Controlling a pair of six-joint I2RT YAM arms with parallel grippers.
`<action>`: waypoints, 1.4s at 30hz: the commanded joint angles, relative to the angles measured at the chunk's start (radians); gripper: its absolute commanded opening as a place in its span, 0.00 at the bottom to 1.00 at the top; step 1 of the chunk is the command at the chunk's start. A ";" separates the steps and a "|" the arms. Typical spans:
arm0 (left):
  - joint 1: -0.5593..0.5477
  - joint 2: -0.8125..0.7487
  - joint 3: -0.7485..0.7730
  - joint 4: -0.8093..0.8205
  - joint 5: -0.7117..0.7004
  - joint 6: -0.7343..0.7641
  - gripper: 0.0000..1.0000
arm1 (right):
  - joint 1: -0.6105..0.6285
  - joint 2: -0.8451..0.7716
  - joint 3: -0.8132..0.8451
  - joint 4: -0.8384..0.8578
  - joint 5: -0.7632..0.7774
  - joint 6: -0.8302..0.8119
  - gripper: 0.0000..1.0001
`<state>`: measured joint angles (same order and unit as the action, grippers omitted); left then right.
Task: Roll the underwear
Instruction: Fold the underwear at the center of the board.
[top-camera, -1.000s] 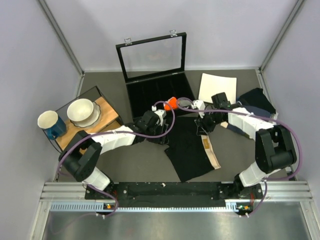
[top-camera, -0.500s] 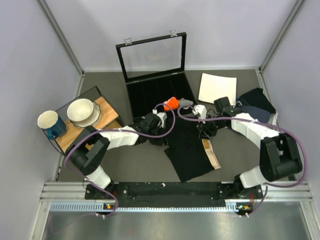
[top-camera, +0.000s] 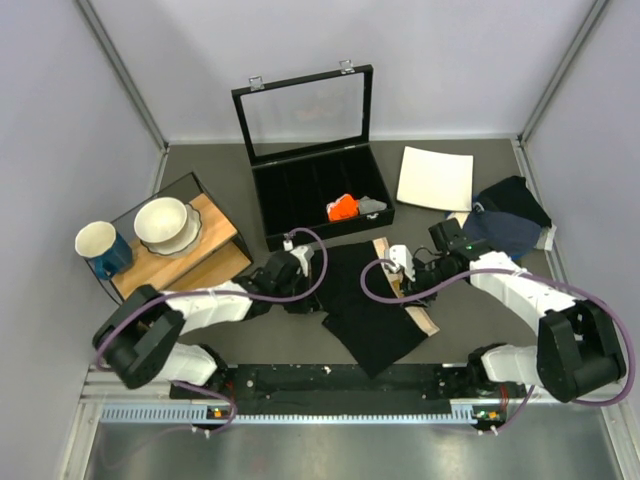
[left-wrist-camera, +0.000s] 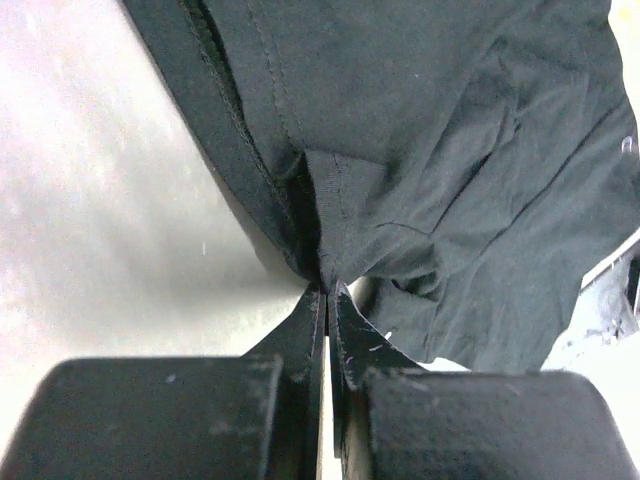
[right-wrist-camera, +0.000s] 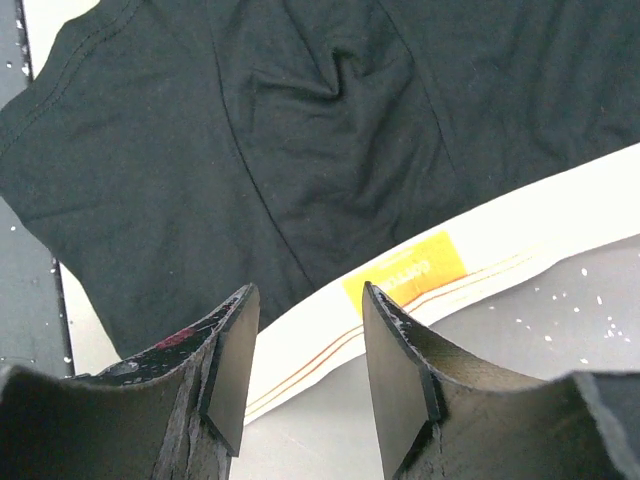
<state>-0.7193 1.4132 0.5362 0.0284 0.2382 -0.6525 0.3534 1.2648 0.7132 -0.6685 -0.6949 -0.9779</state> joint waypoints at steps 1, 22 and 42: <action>-0.026 -0.160 -0.105 0.001 -0.011 -0.082 0.00 | 0.018 -0.022 0.023 -0.009 -0.071 -0.035 0.47; 0.150 -0.171 0.333 -0.416 -0.096 0.736 0.75 | 0.050 0.518 0.678 -0.194 -0.094 -0.324 0.73; 0.210 -0.154 0.350 -0.490 -0.053 0.784 0.72 | 0.088 0.804 0.951 -0.256 0.040 -0.344 0.47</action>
<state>-0.5156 1.2873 0.8589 -0.4683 0.1600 0.1158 0.4236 2.0365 1.6127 -0.9028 -0.6647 -1.3502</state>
